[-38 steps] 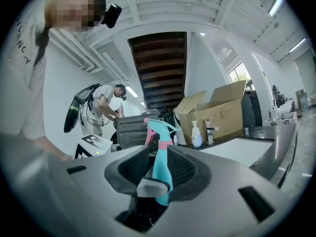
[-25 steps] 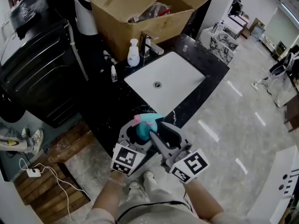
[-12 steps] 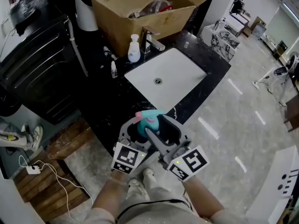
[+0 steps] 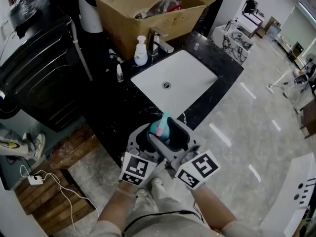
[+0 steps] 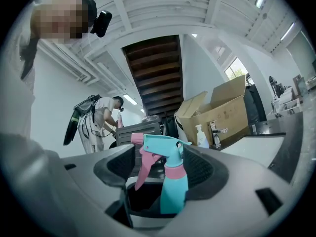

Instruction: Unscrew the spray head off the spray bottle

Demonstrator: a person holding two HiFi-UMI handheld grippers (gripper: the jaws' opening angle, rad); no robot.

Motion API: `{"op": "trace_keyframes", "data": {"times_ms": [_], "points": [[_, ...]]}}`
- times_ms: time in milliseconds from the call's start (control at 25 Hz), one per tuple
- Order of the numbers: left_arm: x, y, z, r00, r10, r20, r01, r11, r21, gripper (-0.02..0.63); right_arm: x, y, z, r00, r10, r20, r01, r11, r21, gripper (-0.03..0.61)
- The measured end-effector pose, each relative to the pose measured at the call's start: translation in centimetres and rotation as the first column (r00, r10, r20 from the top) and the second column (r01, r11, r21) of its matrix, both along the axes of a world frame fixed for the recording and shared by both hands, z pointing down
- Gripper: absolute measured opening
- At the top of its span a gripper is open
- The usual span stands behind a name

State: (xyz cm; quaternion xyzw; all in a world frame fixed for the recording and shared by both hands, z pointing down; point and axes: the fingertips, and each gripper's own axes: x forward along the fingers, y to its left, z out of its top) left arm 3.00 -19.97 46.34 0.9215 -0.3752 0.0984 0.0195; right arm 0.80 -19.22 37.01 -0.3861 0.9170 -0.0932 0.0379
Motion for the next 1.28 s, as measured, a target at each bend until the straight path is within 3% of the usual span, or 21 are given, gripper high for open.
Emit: {"op": "trace_keyframes", "data": {"times_ms": [520,760,1120,1280], "points": [[0.0,-0.1,0.1,1.0,-0.008,-0.001,0.008,1.0,-0.011,0.32,0.9,0.8,0.3,0.994,-0.037,-0.105,0.042,0.998,0.049,0.24],[-0.1,-0.1,0.2,1.0,-0.011,-0.009,0.011,1.0,-0.019,0.321,3.3,1.3,0.4,0.997,0.006,-0.082,-0.002,0.999,0.046,0.17],[-0.2,-0.1,0.2,1.0,-0.015,-0.015,0.014,0.999,-0.032,0.319,5.9,0.9,0.7,0.997,0.062,-0.044,-0.061,0.998,0.015,0.116],[-0.3,0.0,0.2,1.0,-0.017,-0.019,0.016,0.999,-0.034,0.319,6.4,0.3,1.0,0.992,0.102,-0.073,-0.101,0.995,0.015,0.049]]}}
